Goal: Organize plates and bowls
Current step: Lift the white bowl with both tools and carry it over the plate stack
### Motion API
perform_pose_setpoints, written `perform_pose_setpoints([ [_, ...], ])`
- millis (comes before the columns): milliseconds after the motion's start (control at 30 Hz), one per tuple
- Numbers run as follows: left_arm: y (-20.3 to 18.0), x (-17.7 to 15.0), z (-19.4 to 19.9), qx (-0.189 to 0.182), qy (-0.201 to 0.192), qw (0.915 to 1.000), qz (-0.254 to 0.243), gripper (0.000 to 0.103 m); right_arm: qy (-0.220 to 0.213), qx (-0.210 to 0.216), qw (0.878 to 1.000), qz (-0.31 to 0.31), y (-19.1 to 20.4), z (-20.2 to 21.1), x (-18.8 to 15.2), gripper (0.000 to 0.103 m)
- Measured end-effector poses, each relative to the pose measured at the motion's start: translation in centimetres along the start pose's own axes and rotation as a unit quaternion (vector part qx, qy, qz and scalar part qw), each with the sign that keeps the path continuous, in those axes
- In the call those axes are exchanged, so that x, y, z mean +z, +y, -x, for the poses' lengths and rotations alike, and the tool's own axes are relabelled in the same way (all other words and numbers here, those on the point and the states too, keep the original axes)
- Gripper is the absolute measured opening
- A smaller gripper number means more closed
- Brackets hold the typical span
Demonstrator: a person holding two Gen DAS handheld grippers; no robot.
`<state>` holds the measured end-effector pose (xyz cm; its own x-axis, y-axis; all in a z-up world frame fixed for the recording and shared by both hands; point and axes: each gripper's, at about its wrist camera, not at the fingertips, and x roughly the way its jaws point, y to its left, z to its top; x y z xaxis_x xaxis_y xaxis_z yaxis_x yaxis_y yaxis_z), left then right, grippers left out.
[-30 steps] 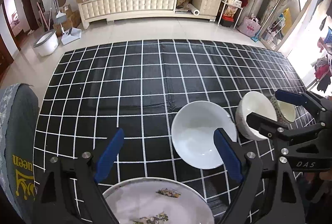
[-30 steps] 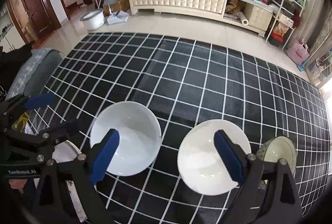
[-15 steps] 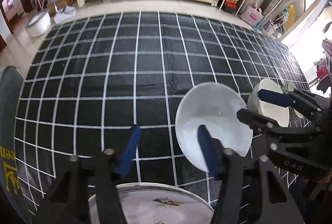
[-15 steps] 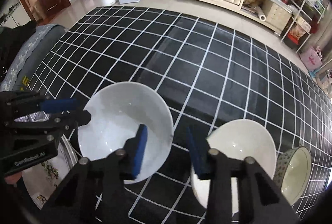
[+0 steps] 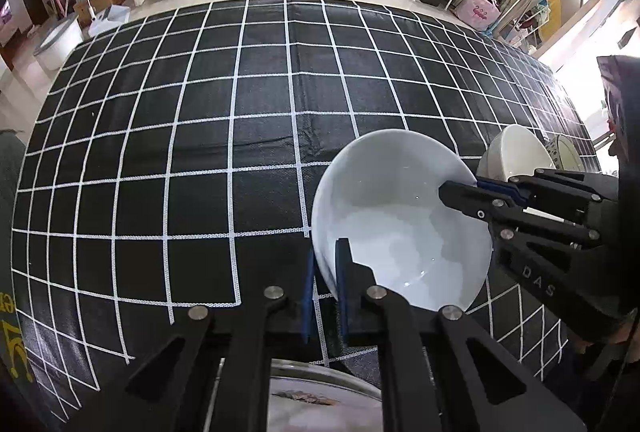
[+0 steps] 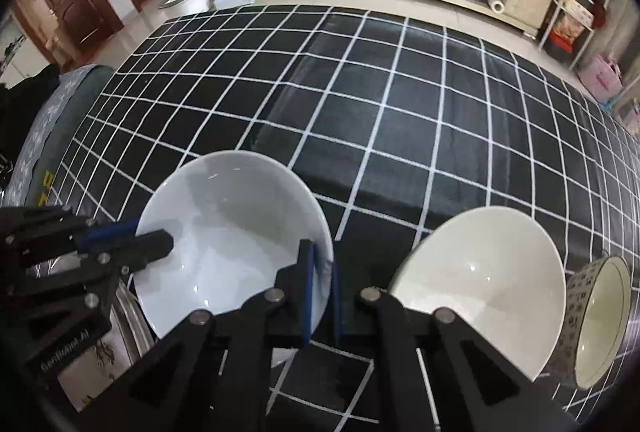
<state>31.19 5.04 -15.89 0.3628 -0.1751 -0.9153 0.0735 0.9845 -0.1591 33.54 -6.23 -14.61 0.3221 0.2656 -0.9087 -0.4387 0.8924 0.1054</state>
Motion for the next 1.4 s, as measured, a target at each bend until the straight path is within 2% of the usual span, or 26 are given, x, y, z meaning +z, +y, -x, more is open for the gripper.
perform_pose_setpoints([
  [133, -1.1, 0.1, 0.1, 0.014, 0.004, 0.9998, -0.016, 0.009, -0.010, -0.010, 1.000, -0.001, 0.2, 1.1, -0.4, 0.011],
  [333, -1.5, -0.7, 1.2, 0.000, 0.003, 1.0000, -0.006, 0.009, -0.021, -0.009, 1.000, -0.012, 0.3, 3.0, -1.8, 0.011],
  [833, -5.3, -4.1, 6.3, 0.000, -0.023, 0.9993, -0.030, 0.009, -0.042, -0.014, 0.998, -0.046, -0.1, 7.9, -5.8, 0.010],
  [1200, -8.1, -7.4, 7.0, -0.004, -0.021, 0.9990, -0.040, 0.009, -0.022, -0.009, 0.997, -0.076, -0.9, 8.6, -10.1, 0.010],
  [1400, -9.4, -8.9, 6.5, -0.006, -0.008, 0.9990, -0.045, 0.009, 0.003, -0.003, 0.995, -0.095, -1.3, 7.6, -12.2, 0.010],
])
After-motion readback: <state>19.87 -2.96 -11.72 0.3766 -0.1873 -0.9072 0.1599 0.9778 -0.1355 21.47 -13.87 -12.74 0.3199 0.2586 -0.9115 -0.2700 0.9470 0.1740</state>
